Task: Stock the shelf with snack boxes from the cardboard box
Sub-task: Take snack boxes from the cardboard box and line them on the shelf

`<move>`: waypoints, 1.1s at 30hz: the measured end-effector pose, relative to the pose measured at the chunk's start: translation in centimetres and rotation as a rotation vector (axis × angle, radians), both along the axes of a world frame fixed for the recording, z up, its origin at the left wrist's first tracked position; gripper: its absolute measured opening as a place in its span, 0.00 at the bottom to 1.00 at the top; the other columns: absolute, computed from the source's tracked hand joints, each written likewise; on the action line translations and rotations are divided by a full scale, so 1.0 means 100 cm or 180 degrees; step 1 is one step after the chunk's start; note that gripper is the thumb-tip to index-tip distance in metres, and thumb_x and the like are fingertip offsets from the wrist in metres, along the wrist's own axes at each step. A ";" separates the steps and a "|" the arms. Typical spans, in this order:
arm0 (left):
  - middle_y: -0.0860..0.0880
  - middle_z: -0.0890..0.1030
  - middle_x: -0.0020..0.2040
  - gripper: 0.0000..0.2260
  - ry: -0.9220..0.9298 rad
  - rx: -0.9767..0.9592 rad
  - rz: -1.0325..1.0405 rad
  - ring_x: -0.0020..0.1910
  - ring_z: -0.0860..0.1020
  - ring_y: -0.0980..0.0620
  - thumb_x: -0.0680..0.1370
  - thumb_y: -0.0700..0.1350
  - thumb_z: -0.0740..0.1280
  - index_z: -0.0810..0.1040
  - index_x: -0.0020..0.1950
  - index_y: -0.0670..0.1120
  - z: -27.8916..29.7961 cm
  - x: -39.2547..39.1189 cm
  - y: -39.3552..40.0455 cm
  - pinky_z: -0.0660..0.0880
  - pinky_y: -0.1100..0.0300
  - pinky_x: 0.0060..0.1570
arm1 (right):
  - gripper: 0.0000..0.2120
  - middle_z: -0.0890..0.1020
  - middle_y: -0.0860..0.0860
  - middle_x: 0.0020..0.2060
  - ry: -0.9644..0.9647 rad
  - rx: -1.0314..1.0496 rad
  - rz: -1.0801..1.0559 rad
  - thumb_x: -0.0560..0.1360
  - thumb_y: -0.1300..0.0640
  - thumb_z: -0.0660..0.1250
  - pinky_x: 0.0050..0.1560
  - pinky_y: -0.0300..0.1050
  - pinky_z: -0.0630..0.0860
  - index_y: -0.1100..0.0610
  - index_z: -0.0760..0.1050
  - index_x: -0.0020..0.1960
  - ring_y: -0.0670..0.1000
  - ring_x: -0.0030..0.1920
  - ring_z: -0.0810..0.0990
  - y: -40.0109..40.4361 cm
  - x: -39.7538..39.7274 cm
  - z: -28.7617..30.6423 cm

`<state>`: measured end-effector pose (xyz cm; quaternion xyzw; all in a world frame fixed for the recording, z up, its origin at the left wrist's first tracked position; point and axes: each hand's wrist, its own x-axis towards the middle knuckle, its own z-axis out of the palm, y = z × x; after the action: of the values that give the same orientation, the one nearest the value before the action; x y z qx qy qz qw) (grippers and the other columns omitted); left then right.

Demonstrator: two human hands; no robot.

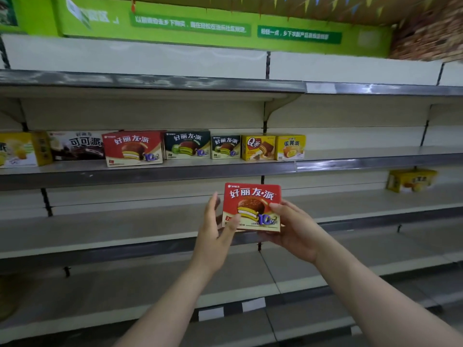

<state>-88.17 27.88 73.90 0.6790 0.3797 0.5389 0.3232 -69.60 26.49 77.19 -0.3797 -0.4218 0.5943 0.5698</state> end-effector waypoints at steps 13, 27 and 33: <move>0.57 0.74 0.61 0.33 -0.0077 -0.0469 -0.0113 0.57 0.76 0.58 0.73 0.51 0.73 0.62 0.74 0.55 0.046 0.020 0.032 0.77 0.56 0.57 | 0.12 0.85 0.52 0.45 -0.0532 0.0198 -0.0241 0.78 0.48 0.63 0.57 0.48 0.74 0.54 0.78 0.56 0.49 0.45 0.82 0.032 0.022 0.010; 0.62 0.74 0.55 0.32 0.0194 0.0031 0.0107 0.48 0.76 0.68 0.74 0.51 0.73 0.63 0.75 0.54 0.119 0.020 0.158 0.73 0.73 0.43 | 0.09 0.86 0.50 0.41 -0.0496 0.0804 -0.0435 0.79 0.53 0.62 0.44 0.41 0.79 0.54 0.76 0.56 0.48 0.43 0.85 0.164 0.014 0.076; 0.57 0.79 0.53 0.15 0.0240 0.0145 0.0064 0.52 0.78 0.61 0.78 0.47 0.68 0.70 0.64 0.55 0.135 0.052 0.209 0.75 0.69 0.50 | 0.08 0.85 0.51 0.50 -0.0844 0.0838 -0.0757 0.80 0.48 0.60 0.67 0.54 0.71 0.49 0.77 0.50 0.53 0.56 0.81 0.218 0.031 0.097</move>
<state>-82.99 48.79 87.44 0.7021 0.3860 0.5246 0.2878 -66.46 48.27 86.90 -0.4239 -0.5193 0.4076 0.6201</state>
